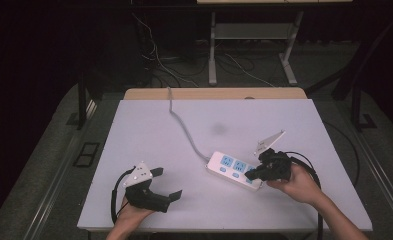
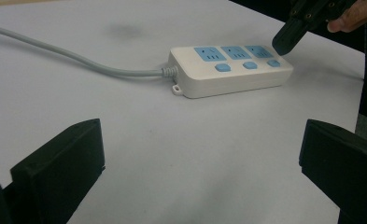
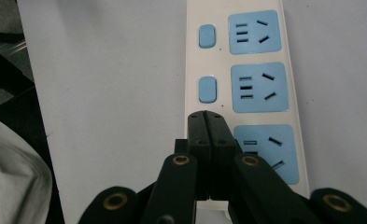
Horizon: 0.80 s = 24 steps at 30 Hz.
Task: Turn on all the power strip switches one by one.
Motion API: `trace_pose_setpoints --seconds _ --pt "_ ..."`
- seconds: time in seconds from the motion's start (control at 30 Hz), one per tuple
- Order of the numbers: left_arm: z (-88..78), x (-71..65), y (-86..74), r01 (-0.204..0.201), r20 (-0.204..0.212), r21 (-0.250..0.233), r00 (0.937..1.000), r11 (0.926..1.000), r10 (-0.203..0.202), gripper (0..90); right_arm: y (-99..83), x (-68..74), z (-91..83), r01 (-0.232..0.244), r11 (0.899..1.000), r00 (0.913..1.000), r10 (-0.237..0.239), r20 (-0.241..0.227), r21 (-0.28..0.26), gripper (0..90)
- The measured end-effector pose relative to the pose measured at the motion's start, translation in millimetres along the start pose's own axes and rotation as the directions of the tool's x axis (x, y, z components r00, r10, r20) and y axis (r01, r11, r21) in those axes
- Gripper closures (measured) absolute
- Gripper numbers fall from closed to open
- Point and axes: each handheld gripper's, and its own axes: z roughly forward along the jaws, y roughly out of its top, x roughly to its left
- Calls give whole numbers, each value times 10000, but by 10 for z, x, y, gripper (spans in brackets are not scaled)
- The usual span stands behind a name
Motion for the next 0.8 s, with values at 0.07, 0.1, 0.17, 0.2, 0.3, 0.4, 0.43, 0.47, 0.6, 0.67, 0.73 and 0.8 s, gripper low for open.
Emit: trace_pose_setpoints --seconds 0.07,0.1,0.17,0.2,0.3,0.4,0.43,0.47,0.6,0.67,0.73,0.8 --pt "1 2 -1 12 -1 0 10000 10000 -12 0 -12 -10 21 -45 10000 10000 45 -20 54 897" --pt "1 2 -1 13 -2 2 10000 10000 -13 0 -19 -14 32 -94 9999 10000 94 -8 94 897" --pt "2 1 -1 9 -5 8 10000 10000 -9 0 -34 -29 52 -138 9999 9999 138 -18 89 897" --pt "2 1 -1 9 -5 8 10000 10000 -9 0 -34 -29 52 -138 9999 9999 138 -18 89 897" --pt "4 0 -1 -7 -1 16 10000 10000 7 0 -60 -49 71 -215 9997 9998 216 -57 102 897" --pt "5 0 -1 0 -5 19 10000 10000 0 0 -69 -55 70 -214 9998 9997 215 -77 40 897" --pt "5 -1 -1 10 -5 22 10000 10000 -10 0 -78 -53 70 -214 9998 9997 214 -83 -6 897" --pt "5 -2 -2 12 -15 19 10000 10000 -12 0 -81 -48 69 -248 9997 9996 248 -93 -8 897" --pt "8 -4 -2 1 -12 30 10000 10000 -1 0 -93 -51 71 -293 9995 9995 292 -124 -100 897" --pt "8 -6 -2 -3 -18 29 10000 10000 3 0 -98 -56 72 -289 9995 9995 287 -139 -122 897" --pt "11 -6 -3 -7 -12 39 10000 10000 7 0 -102 -60 72 -308 9994 9994 306 -162 -140 897" --pt "13 -5 -2 -3 -17 43 10000 10000 3 0 -107 -65 76 -297 9994 9994 294 -176 -154 897"
